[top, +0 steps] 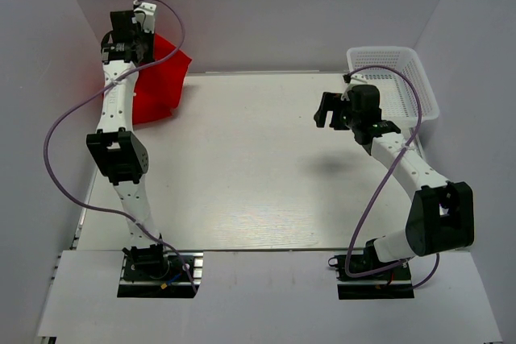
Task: Fold and stack the t-shirts
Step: Put the neatly folded tshirt into the corner of the board with the left arm
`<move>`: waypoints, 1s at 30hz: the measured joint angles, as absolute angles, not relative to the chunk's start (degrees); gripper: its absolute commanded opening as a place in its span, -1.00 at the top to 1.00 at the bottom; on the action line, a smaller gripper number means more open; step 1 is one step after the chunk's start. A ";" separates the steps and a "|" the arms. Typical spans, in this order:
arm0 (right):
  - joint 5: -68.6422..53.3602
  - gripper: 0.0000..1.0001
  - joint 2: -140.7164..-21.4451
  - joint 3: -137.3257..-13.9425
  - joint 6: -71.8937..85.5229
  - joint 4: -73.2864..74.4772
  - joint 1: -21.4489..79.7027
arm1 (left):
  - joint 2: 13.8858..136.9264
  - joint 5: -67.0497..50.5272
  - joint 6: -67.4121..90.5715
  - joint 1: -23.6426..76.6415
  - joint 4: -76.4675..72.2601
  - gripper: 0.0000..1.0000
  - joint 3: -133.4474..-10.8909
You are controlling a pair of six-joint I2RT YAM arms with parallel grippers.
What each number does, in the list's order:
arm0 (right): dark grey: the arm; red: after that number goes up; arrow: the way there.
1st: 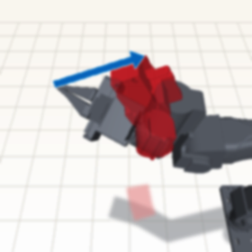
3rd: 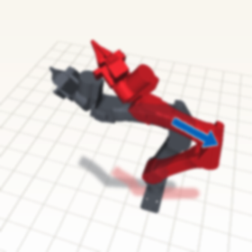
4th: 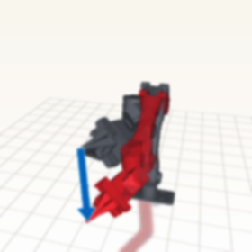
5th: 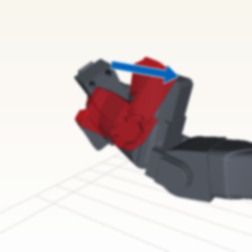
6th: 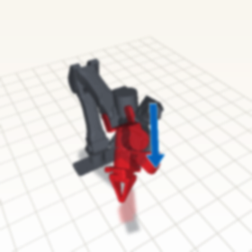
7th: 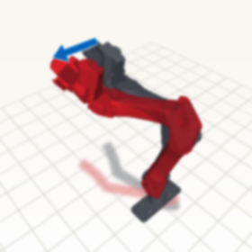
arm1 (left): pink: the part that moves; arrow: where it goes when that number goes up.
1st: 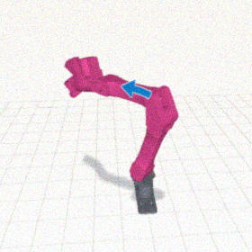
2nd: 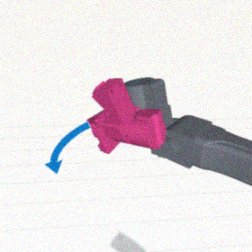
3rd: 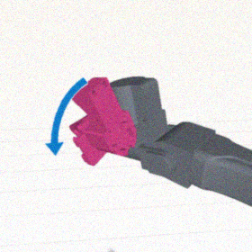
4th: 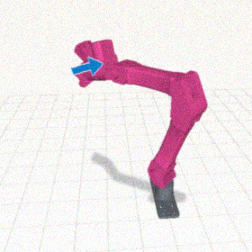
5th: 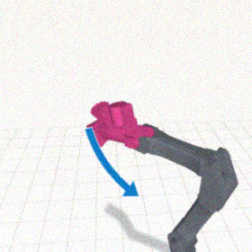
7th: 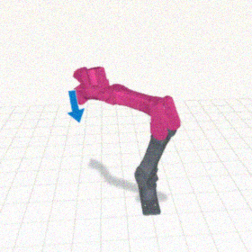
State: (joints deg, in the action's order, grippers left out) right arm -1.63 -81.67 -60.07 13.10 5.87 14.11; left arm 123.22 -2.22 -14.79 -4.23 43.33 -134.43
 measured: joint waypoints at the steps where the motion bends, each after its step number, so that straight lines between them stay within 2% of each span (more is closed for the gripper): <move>1: -1.69 -0.81 -81.76 -60.07 13.30 5.82 14.13 | 123.09 -2.26 -14.76 -4.56 43.29 1.00 -134.43; 19: -2.90 -0.81 -85.34 -63.11 14.83 6.35 14.26 | 125.82 -2.17 -12.23 -13.58 40.88 1.00 -130.74; 20: -2.90 -0.81 -85.38 -63.37 14.83 6.39 14.26 | 126.26 -1.78 -12.14 -14.02 40.77 0.88 -130.74; 21: -2.87 -0.81 -85.45 -63.59 14.85 6.44 14.26 | 126.72 -1.32 -12.08 -14.35 40.69 0.40 -130.74; 22: -2.83 -0.81 -85.52 -63.86 14.85 6.52 14.26 | 127.17 -0.51 -12.19 -14.70 40.51 -0.98 -130.74; 30: -2.66 -0.81 -86.00 -65.25 14.96 7.68 14.31 | 130.32 7.40 -11.00 -15.55 38.54 -1.00 -130.89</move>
